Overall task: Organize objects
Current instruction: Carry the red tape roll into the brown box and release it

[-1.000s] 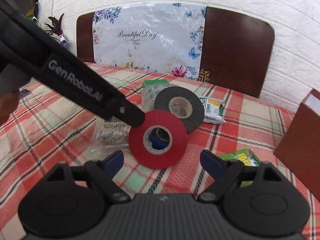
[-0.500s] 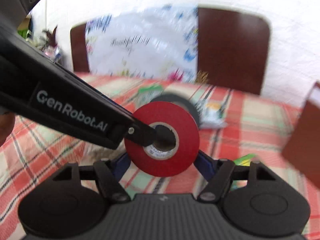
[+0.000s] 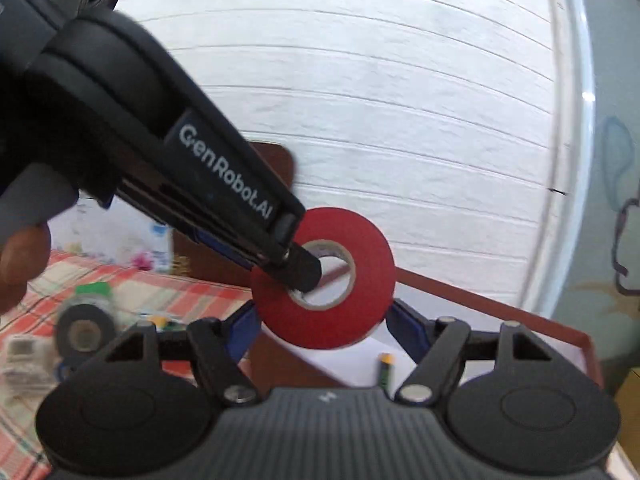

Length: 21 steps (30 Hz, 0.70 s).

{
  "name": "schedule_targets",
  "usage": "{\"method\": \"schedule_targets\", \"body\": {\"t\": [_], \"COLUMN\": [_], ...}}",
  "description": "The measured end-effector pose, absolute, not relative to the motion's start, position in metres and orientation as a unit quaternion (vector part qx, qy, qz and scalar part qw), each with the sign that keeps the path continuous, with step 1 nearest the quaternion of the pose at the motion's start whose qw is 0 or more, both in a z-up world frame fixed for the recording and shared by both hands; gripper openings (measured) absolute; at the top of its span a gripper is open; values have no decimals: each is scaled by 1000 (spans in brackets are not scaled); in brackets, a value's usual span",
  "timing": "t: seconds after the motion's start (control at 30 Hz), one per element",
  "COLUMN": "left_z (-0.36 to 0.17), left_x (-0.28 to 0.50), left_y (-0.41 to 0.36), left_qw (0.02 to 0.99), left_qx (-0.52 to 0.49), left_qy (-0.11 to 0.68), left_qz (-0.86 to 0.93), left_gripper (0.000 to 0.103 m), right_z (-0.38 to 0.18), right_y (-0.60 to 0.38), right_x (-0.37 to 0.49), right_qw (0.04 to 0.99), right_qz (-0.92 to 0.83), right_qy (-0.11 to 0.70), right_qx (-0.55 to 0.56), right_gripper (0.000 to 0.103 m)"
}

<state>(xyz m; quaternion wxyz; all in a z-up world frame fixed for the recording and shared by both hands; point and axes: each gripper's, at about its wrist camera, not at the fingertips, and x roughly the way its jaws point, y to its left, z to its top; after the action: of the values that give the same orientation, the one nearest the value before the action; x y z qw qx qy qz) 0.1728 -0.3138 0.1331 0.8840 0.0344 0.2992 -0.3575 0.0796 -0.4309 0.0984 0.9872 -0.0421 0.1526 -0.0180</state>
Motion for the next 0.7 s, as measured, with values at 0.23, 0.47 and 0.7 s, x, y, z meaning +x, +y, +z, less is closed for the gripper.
{"method": "schedule_targets", "body": {"t": [0.23,0.47,0.7], "left_z": [103,109,126], "left_x": [192,188,151], "left_y": [-347,-310,-214], "left_qw": [876,874,898], "left_qx": [29,19,-8], "left_qy": [344,347,301], "left_qz": [-338,-339,-320], "left_gripper": [32,35,35], "right_z": [79,81,90], "right_y": [-460,-454,-417], "right_x": [101,82,58], "right_qw": [977,983,990], "right_qz": [-30,-32,-11], "right_qy": [208,181,138], "right_qx": [-20,6,4], "right_gripper": [73,80,80]}}
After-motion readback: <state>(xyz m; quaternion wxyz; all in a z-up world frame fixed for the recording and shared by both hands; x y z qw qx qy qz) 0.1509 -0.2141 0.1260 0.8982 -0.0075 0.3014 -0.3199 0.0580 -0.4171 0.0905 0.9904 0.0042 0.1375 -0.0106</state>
